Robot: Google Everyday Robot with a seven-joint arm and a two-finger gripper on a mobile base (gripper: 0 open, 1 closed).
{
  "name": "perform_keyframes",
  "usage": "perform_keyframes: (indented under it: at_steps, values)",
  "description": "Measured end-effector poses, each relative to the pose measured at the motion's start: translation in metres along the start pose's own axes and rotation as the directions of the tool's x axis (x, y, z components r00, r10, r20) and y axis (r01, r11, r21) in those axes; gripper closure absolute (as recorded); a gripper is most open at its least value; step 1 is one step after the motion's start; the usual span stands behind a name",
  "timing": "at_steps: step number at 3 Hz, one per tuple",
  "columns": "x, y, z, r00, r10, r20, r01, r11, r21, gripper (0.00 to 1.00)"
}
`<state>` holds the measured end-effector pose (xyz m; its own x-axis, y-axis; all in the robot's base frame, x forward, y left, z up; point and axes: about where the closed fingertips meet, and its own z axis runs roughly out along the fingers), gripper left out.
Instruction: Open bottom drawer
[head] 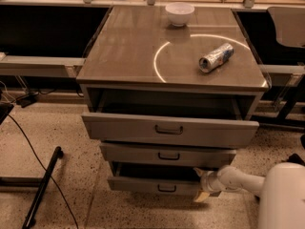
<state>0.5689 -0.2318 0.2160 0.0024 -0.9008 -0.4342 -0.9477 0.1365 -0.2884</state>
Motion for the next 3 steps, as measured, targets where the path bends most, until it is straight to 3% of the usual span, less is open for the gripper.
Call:
perform_keyframes:
  at_steps: [1, 2, 3]
  values:
    - [-0.035, 0.034, -0.020, 0.998, -0.059, 0.035, 0.059, 0.9983, 0.001, 0.00]
    - [-0.043, 0.063, -0.016, 0.997, -0.058, 0.049, 0.060, 0.9972, -0.045, 0.00]
    - [-0.033, 0.050, -0.006, 0.999, -0.038, 0.035, 0.040, 0.9976, -0.057, 0.00]
